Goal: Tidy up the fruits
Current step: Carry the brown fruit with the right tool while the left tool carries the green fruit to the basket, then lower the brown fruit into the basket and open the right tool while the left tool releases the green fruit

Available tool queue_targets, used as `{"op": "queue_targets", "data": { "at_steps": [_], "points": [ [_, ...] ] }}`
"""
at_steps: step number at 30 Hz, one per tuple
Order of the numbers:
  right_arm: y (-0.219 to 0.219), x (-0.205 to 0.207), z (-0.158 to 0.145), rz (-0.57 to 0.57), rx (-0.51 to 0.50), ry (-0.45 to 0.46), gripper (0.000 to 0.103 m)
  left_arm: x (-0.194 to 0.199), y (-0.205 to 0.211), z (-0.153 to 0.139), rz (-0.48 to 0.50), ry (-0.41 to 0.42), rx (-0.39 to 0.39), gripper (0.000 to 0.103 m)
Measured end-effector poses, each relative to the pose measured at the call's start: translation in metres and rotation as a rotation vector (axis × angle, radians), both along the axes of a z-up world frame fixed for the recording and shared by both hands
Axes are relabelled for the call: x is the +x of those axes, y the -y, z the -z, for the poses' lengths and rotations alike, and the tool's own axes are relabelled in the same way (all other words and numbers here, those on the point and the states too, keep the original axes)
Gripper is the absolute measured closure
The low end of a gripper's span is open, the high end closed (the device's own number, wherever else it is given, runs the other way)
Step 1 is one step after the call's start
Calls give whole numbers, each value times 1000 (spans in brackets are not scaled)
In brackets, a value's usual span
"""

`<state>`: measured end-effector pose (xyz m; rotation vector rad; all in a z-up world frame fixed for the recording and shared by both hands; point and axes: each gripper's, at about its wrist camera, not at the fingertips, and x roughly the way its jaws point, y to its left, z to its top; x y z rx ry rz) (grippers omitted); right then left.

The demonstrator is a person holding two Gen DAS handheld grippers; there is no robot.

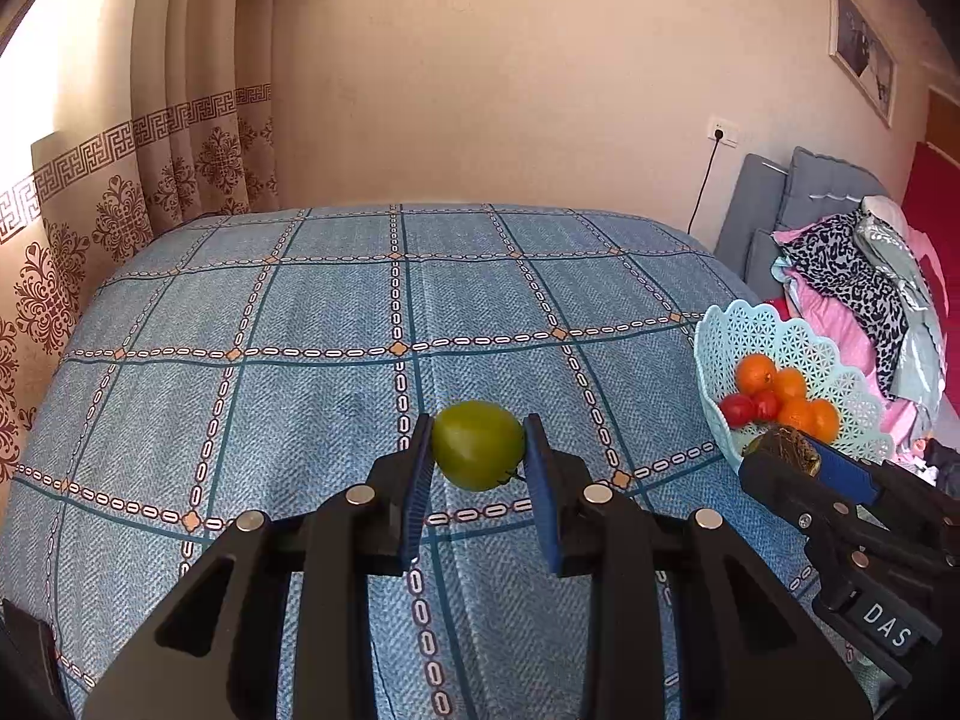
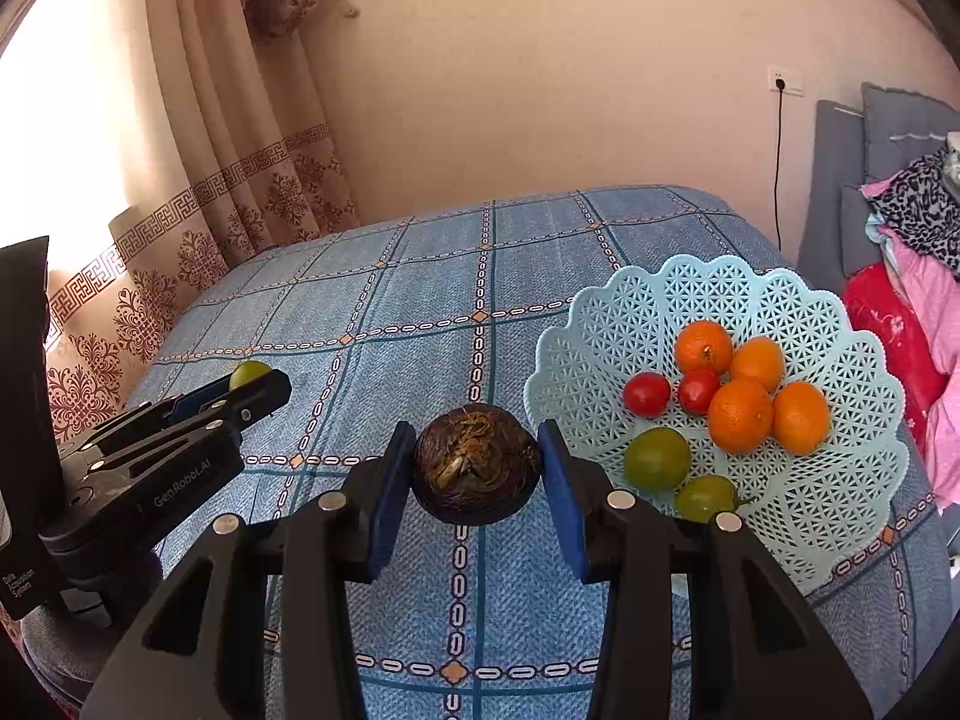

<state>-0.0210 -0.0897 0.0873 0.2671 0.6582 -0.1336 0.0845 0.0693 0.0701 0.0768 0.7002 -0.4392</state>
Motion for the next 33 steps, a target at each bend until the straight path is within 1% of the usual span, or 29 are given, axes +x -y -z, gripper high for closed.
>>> {"op": "queue_targets", "data": {
  "at_steps": [5, 12, 18, 24, 33],
  "points": [
    [9, -11, 0, 22, 15, 9, 61, -9, 14, -1, 55, -13, -11, 73],
    [21, -24, 0, 47, 36, 27, 61, -19, 32, -5, 107, -24, -14, 73],
    [42, -37, -3, 87, 53, 54, 61, -32, 52, -16, 170, -4, -2, 73],
    [62, -48, 0, 126, 68, 64, 61, -40, 74, -23, 235, -9, -10, 73],
    [90, -63, 0, 201, 39, 75, 61, -49, 112, -24, 312, -17, -6, 73]
  ]
}}
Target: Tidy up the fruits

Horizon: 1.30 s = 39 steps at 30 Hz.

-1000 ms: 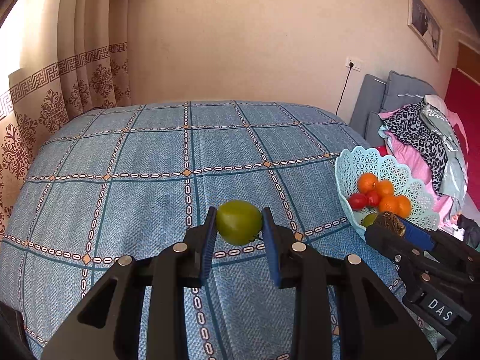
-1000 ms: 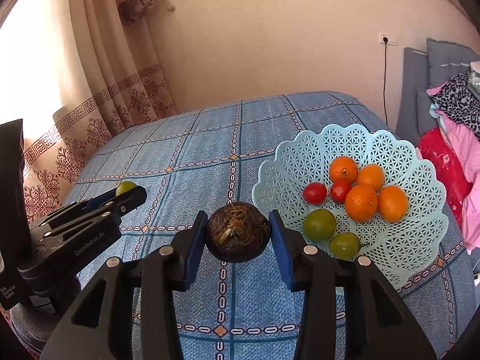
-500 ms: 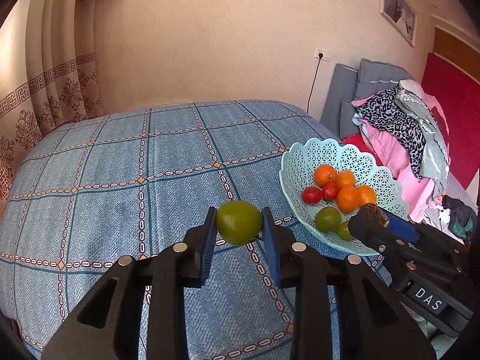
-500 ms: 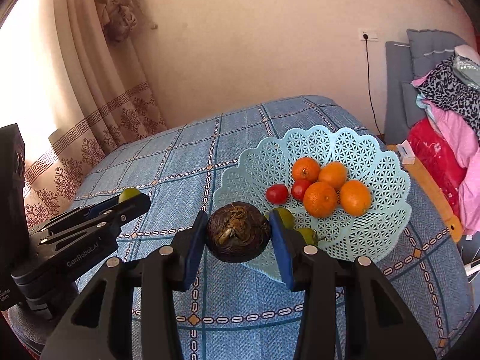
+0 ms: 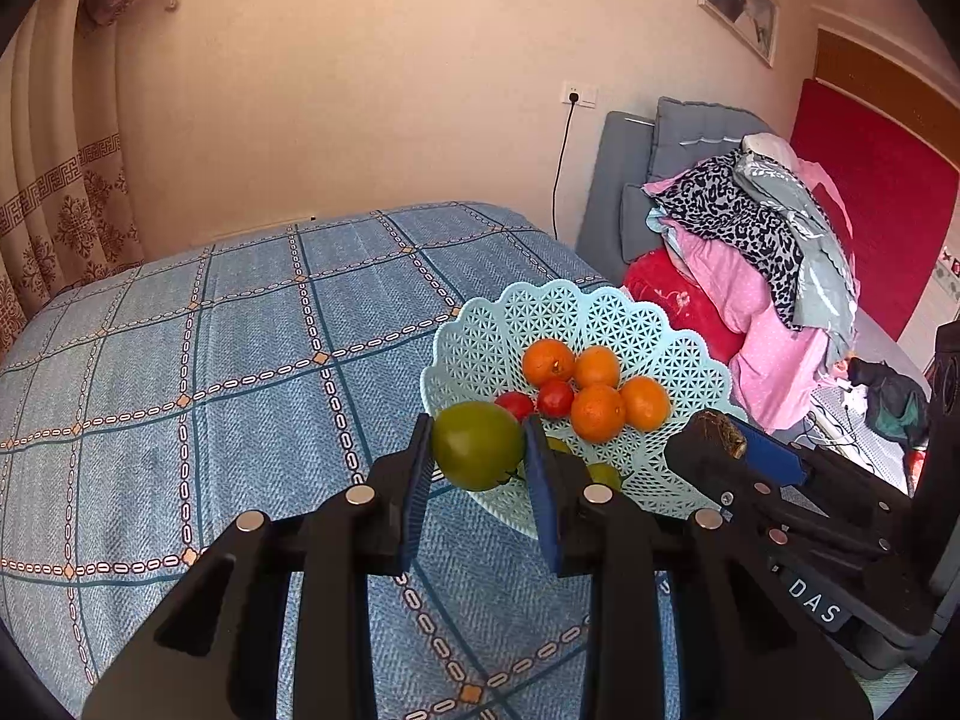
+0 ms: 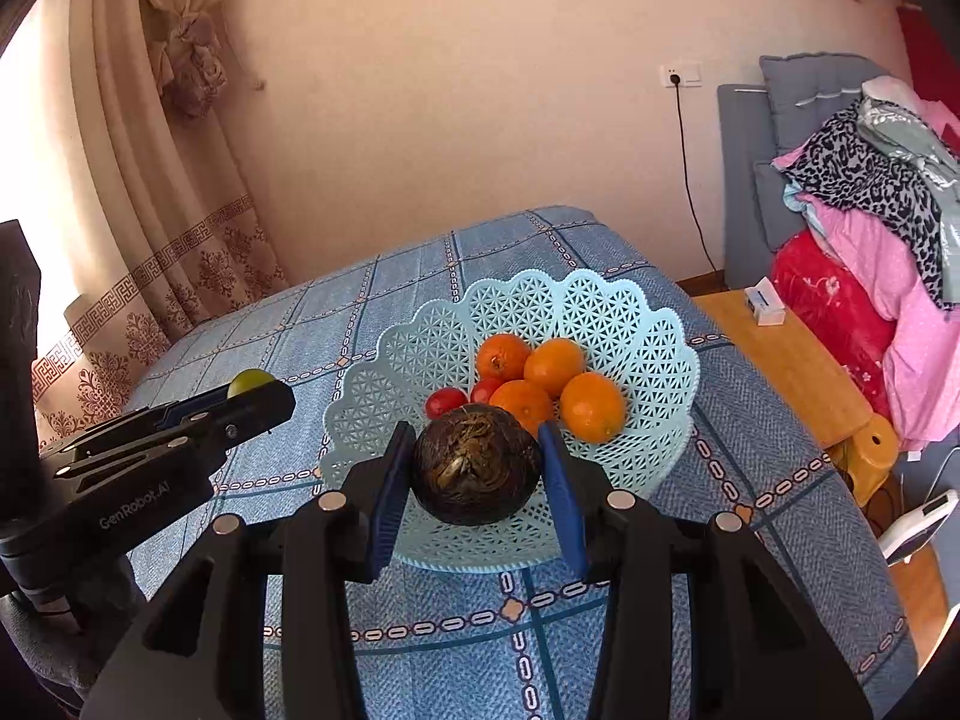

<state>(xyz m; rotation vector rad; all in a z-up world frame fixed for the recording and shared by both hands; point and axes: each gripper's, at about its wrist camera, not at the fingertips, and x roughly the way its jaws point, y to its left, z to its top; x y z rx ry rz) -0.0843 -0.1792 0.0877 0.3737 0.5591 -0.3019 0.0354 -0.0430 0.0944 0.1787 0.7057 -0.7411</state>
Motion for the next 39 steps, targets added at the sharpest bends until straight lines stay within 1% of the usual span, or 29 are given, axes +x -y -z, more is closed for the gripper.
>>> {"op": "queue_targets", "data": {
  "at_steps": [7, 13, 18, 26, 27, 28, 29, 30, 31, 34, 36, 39],
  "points": [
    [18, -2, 5, 37, -1, -13, 61, 0, 26, 8, 42, -19, 18, 73],
    [28, -1, 9, 44, 2, -16, 61, 2, 44, 19, 69, -36, 37, 73],
    [29, 2, 9, 46, -21, -20, 60, 5, 51, 25, 73, -45, 47, 73],
    [30, 3, 6, 52, -28, -13, 60, 7, 53, 27, 70, -47, 46, 72],
    [30, 3, 6, 54, -28, -11, 60, 8, 52, 27, 69, -48, 44, 71],
    [30, 3, 6, 56, -28, -12, 60, 9, 52, 27, 66, -47, 41, 65],
    [30, 3, 6, 57, -27, -13, 60, 10, 51, 27, 63, -45, 39, 60],
    [30, 3, 6, 59, -26, -13, 60, 10, 51, 27, 59, -42, 34, 47],
    [30, 3, 6, 62, -25, -14, 60, 11, 49, 26, 52, -36, 28, 43],
    [30, 2, 7, 70, -20, -16, 60, 12, 47, 25, 47, -29, 22, 42],
    [30, 1, 7, 75, -18, -17, 59, 13, 45, 25, 42, -29, 17, 38],
    [29, -1, 7, 80, -19, -20, 58, 13, 43, 24, 30, -9, 22, 35]
  ]
}}
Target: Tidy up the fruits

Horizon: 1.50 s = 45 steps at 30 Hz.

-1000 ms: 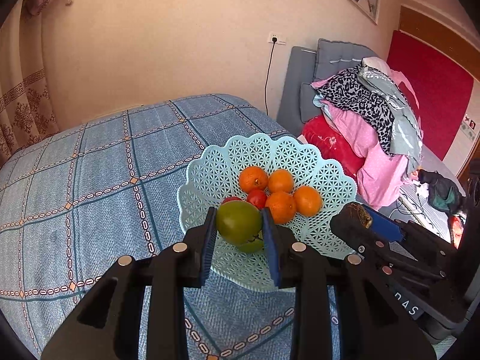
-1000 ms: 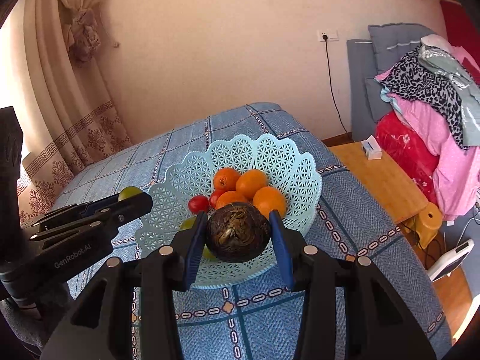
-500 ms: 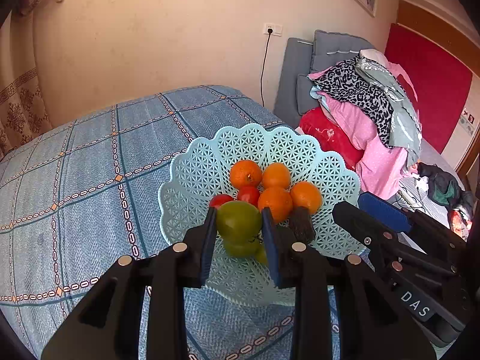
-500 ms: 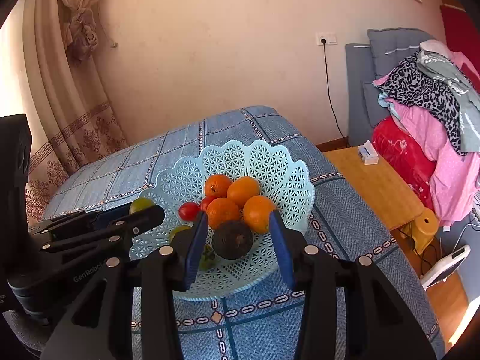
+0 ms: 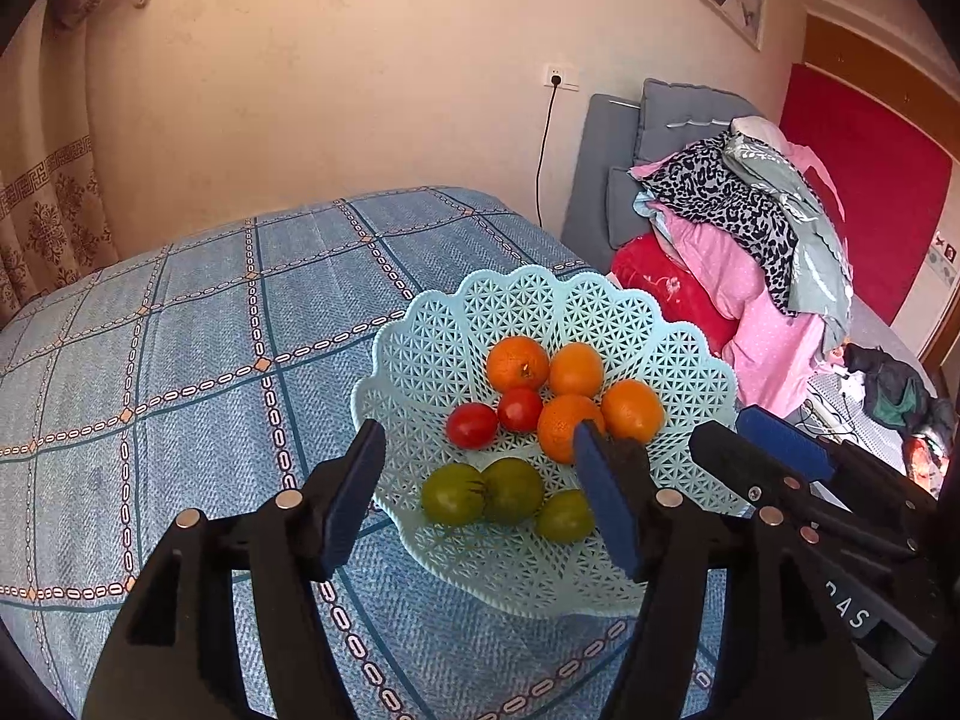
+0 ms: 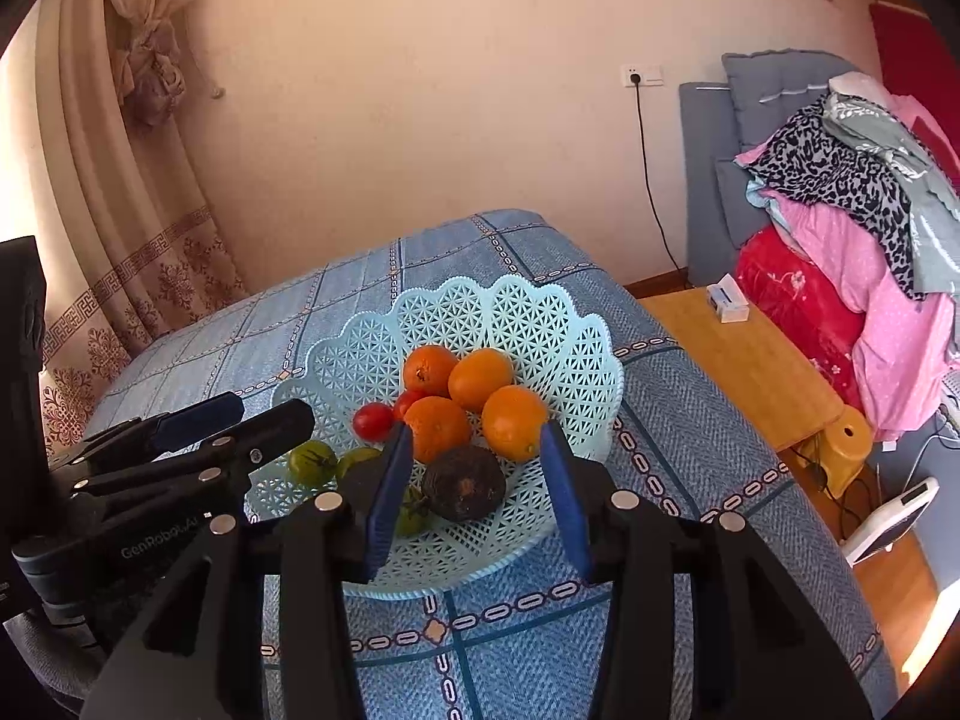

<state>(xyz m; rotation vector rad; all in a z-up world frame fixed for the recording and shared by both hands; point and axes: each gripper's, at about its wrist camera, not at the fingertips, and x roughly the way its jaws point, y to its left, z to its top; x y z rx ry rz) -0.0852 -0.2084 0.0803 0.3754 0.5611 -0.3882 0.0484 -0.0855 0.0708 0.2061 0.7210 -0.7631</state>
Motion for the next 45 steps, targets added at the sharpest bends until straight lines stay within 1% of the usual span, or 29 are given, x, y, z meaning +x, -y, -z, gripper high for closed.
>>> {"op": "queue_targets", "data": {
  "at_steps": [1, 2, 4, 6, 8, 9, 10, 12, 14, 15, 16, 23, 27, 30, 32, 33, 35, 38, 41, 45],
  "points": [
    [0, -1, 0, 2, -1, -1, 54, 0, -1, 0, -3, 7, 1, 30],
    [-1, -1, 0, 5, -2, -1, 53, 0, -1, -1, -8, 14, 3, 28],
    [-2, -2, 0, 8, -5, -4, 53, -2, -4, -2, -19, 31, 3, 22],
    [-3, -4, 1, 12, -3, -7, 52, -3, -6, -4, -28, 49, 9, 18],
    [-3, -6, 2, 21, 0, -10, 47, -4, -8, -5, -40, 65, 16, 11],
    [-3, -7, 3, 27, 3, -11, 43, -4, -9, -6, -49, 73, 19, 6],
    [-2, -9, 4, 33, 5, -12, 37, -4, -11, -7, -60, 82, 23, 5],
    [0, -12, 5, 45, 6, -12, 34, -4, -14, -8, -74, 93, 33, 4],
    [1, -15, 6, 47, 13, -15, 28, -3, -17, -9, -85, 93, 35, 3],
    [1, -16, 6, 48, 15, -15, 20, -3, -20, -10, -93, 94, 33, 3],
    [1, -18, 6, 49, 13, -11, 16, -3, -23, -11, -103, 98, 34, 3],
    [-4, -24, 8, 23, 20, -19, 15, -17, -36, -16, -142, 179, 77, 3],
    [-15, -26, 6, 13, -27, -27, 12, -27, -44, -17, -138, 208, 100, 3],
    [-24, -27, 5, 4, -64, -35, 12, -33, -49, -15, -132, 214, 119, 3],
    [-28, -28, 4, -2, -73, -36, 6, -35, -52, -12, -132, 216, 132, 3],
    [-29, -29, 4, -3, -74, -32, 5, -35, -53, -10, -134, 215, 138, 3],
    [-31, -28, 5, -6, -73, -36, 5, -36, -56, -8, -138, 212, 143, 3],
    [-33, -22, 11, -14, -75, -86, 5, -36, -62, -6, -147, 208, 148, 3],
    [-38, -19, 16, -9, -108, -122, 5, -34, -67, -3, -155, 207, 147, 3],
    [-43, -19, 15, 11, -132, -120, 5, -32, -74, 0, -171, 210, 152, 3]
  ]
}}
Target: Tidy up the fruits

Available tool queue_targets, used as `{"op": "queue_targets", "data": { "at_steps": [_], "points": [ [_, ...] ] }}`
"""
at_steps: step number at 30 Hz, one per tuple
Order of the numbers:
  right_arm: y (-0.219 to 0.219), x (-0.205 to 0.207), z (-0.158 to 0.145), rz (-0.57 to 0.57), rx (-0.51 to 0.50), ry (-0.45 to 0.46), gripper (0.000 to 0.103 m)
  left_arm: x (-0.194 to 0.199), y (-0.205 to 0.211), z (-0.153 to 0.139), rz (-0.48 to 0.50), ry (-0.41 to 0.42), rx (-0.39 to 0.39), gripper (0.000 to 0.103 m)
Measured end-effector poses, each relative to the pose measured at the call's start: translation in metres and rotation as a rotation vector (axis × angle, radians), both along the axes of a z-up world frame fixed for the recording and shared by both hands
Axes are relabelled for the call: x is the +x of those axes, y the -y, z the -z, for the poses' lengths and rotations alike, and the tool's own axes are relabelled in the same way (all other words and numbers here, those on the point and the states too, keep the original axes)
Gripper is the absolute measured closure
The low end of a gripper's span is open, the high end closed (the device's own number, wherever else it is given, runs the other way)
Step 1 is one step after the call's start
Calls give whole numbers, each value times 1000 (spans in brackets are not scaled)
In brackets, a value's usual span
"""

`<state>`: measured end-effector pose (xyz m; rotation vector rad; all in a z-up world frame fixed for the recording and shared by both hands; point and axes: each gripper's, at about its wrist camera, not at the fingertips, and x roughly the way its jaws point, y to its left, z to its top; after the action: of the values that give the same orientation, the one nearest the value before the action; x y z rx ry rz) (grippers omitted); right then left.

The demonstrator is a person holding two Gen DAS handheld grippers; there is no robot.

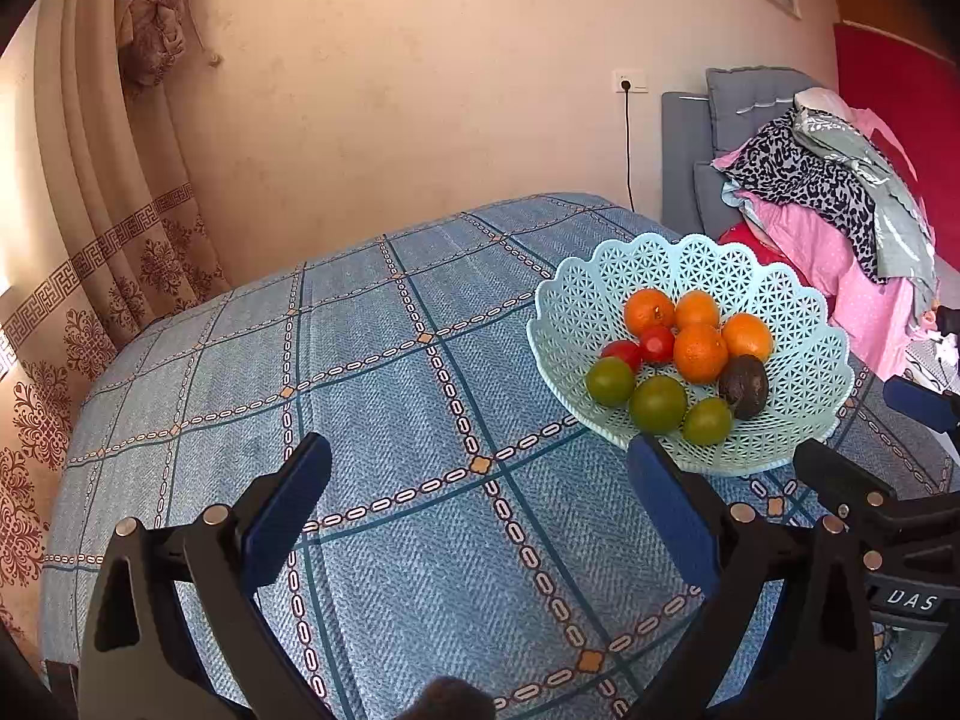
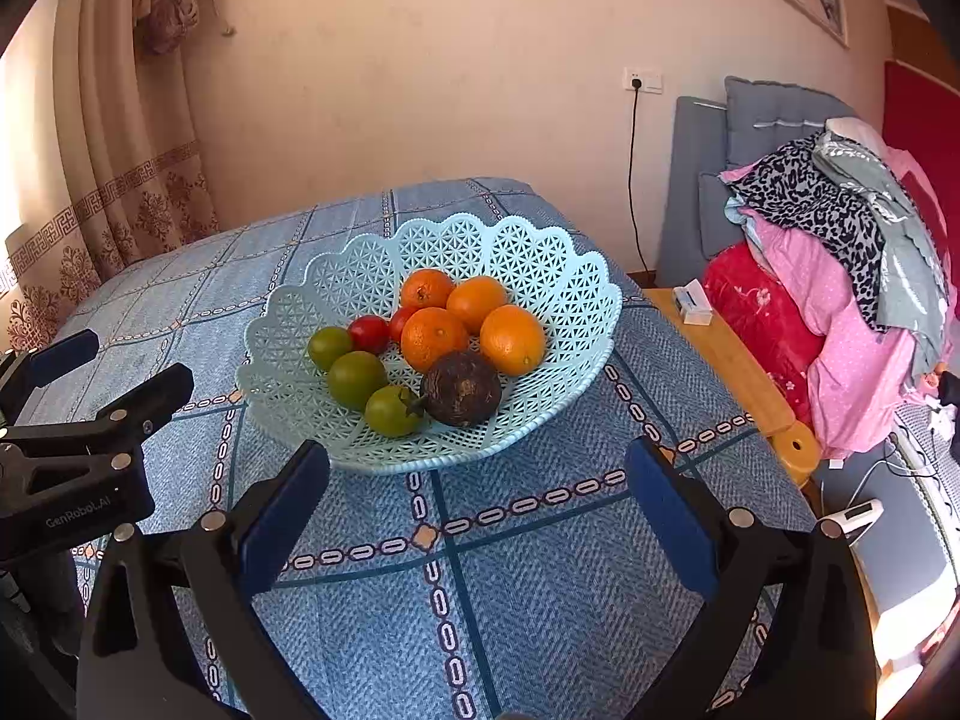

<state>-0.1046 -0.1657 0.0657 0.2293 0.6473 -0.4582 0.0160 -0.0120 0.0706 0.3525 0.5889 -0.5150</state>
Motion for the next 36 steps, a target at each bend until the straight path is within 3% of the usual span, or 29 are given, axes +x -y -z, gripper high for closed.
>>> {"op": "queue_targets", "data": {
  "at_steps": [8, 36],
  "points": [
    [-8, -2, -7, 63, -93, 12, 5, 0, 1, 4, -2, 7, 10, 3],
    [-10, 4, -2, 56, -107, -34, 5, -3, 12, 12, 11, 12, 38, 3]
  ]
}}
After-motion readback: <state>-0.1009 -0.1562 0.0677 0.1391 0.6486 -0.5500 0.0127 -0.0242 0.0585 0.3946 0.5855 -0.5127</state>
